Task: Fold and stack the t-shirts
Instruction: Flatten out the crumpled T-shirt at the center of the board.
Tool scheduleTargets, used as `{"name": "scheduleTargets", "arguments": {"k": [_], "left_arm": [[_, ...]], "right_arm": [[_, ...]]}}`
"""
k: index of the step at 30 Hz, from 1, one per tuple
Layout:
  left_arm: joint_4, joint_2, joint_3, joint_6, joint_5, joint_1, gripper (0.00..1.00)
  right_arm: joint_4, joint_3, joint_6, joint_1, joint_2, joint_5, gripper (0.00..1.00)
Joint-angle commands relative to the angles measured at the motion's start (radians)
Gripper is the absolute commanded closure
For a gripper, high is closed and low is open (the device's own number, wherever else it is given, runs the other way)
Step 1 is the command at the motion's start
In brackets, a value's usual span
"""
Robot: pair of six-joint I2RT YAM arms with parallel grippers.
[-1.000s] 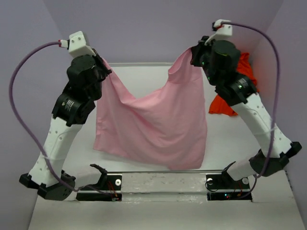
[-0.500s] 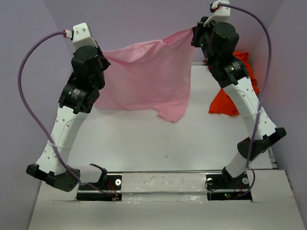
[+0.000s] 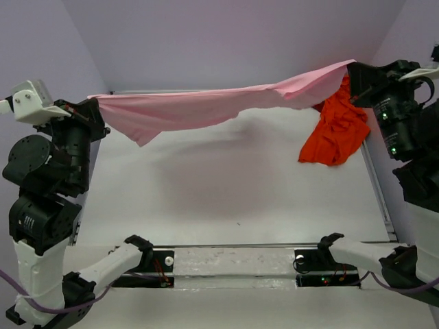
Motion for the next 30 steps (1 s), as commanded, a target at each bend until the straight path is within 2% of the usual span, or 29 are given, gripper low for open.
{"name": "scheduleTargets", "arguments": {"k": [1,6,7,12,15,17,20,24,25,27,30], "left_arm": [[-0.021,-0.001,0.008,0.027,0.028,-0.002,1.0],[0.036,0.041,0.044,0.07,0.036,-0.002,1.0],[0.047,0.066,0.055,0.073,0.039,-0.002,1.0],[0.085,0.207,0.17,0.056,0.028,0.0,1.0],[0.056,0.308,0.231,0.023,0.004,0.0,1.0],[0.053,0.345,0.23,-0.01,0.009,0.012,1.0],[0.098,0.379,0.129,-0.033,0.002,0.026,1.0],[0.133,0.433,-0.055,-0.082,-0.012,0.049,1.0],[0.145,0.46,-0.089,-0.099,-0.03,0.05,1.0],[0.205,0.514,-0.15,-0.1,-0.055,0.061,1.0],[0.253,0.6,-0.164,-0.105,-0.09,0.088,1.0]], "right_arm": [[-0.132,0.101,0.043,0.005,0.01,-0.018,1.0],[-0.123,0.228,0.03,0.005,0.085,-0.041,1.0],[-0.123,0.295,0.029,0.005,0.11,-0.044,1.0],[-0.129,0.512,0.0,0.005,0.329,-0.028,1.0],[-0.15,0.592,-0.008,0.005,0.449,0.05,1.0],[-0.153,0.555,-0.011,0.005,0.49,0.096,1.0],[-0.155,0.477,0.015,-0.015,0.55,0.153,1.0],[-0.008,0.249,0.013,-0.015,0.576,0.192,1.0],[0.04,0.127,0.006,-0.024,0.576,0.218,1.0],[0.131,-0.01,0.006,-0.033,0.595,0.219,1.0],[0.176,-0.068,0.033,-0.033,0.667,0.215,1.0]]}}
